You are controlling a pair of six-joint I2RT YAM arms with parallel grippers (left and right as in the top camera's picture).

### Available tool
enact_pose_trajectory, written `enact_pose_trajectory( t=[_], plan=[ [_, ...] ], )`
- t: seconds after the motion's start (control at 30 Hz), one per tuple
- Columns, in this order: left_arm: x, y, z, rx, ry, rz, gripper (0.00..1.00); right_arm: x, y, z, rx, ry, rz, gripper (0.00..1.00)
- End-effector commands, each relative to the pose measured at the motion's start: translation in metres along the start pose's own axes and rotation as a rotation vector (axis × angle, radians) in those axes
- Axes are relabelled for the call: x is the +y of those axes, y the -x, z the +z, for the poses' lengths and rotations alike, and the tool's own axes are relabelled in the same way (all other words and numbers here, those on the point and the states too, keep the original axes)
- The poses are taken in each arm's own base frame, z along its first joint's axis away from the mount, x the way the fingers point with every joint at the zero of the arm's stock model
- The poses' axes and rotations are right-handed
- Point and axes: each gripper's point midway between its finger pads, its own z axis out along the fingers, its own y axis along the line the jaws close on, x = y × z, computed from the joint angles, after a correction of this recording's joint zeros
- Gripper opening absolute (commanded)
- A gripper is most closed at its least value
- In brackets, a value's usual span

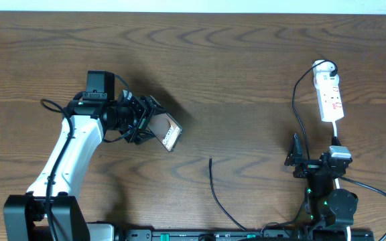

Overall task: Plug charger to phone and switch on socket
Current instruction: 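Lift the phone with the left gripper and tilt it upright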

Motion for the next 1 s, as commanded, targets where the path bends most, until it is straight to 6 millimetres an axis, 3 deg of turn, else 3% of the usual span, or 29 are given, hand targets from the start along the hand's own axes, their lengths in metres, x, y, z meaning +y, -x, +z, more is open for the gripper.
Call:
enact_pose_trajectory(
  t=[0.0,0.27,0.4,0.97],
  plan=[
    [-0.018,-0.02,-0.007,0.098,-0.083,-0.099,0.07,0.002,-0.001,0.0,0.002,0.01,-0.01,0.99],
    [-0.02,-0.027,-0.008,0.143,-0.089,-0.242,0.07,0.002,-0.001,0.0,0.002,0.01,-0.01,0.99],
    [-0.029,-0.043,-0.012,0.251,-0.121,-0.356,0.08,0.002,-0.001,0.0,0.002,0.01,-0.01,0.99],
    [-0.038,-0.056,-0.017,0.341,-0.157,-0.365,0.08,0.002,-0.001,0.0,0.002,0.01,-0.01,0.99]
  ],
)
